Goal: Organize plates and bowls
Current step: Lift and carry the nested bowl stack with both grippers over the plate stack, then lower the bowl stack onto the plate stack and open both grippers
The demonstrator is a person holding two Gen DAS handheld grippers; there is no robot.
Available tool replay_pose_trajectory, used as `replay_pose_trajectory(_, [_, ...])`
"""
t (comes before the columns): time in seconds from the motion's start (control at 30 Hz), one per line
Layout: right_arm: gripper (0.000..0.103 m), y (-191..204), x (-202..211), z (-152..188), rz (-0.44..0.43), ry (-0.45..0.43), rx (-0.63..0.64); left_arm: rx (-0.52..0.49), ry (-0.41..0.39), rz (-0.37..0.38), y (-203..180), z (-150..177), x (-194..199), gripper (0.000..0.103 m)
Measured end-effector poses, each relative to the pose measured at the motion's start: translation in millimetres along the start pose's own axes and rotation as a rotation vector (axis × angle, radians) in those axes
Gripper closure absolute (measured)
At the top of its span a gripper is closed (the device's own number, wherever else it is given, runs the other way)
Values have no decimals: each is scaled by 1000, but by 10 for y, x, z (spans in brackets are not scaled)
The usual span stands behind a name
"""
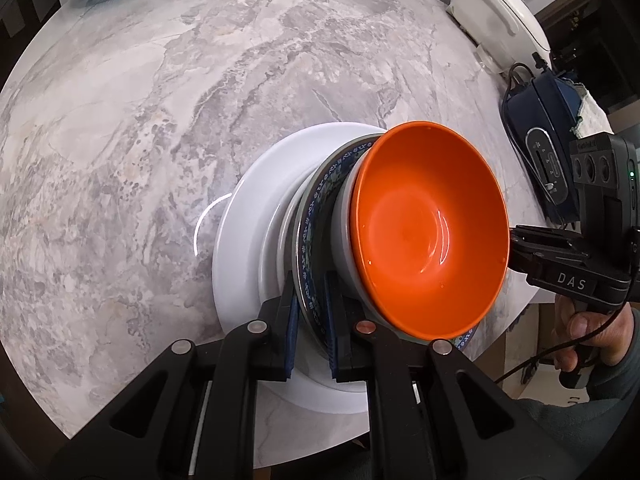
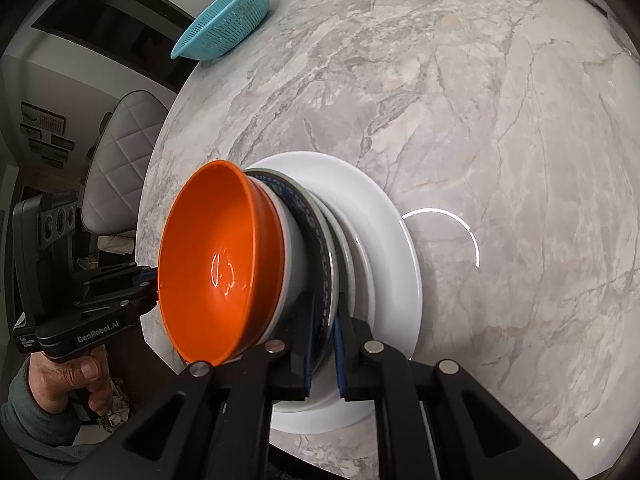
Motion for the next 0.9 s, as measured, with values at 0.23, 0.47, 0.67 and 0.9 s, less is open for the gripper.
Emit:
replay_pose_trajectory(0.23, [91, 14, 2, -10, -2, -6, 0, 12, -22, 5, 19, 36, 34, 94])
replay_pose_trajectory(0.47, [90, 10, 14, -2, -1, -9, -1, 19, -39, 6, 40, 48, 97, 91])
replay_pose_trajectory(0.67, [89, 16, 25, -6, 6, -12, 0, 35, -63, -2, 89, 38, 176, 78])
replay_pose_trajectory(0.9, [79, -22, 106, -23, 47, -32, -4, 55, -95, -8, 118, 95, 302, 61])
Point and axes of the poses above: each gripper's, at about its wrist camera, not at the fingertips, and x roughly against the way its jaws point, y to its left, z to its underside, the point moved 1 cm from there along -x, roughly the way its jaws point, and after that the axes turned 14 degrees about z, right-handed, at the moved point
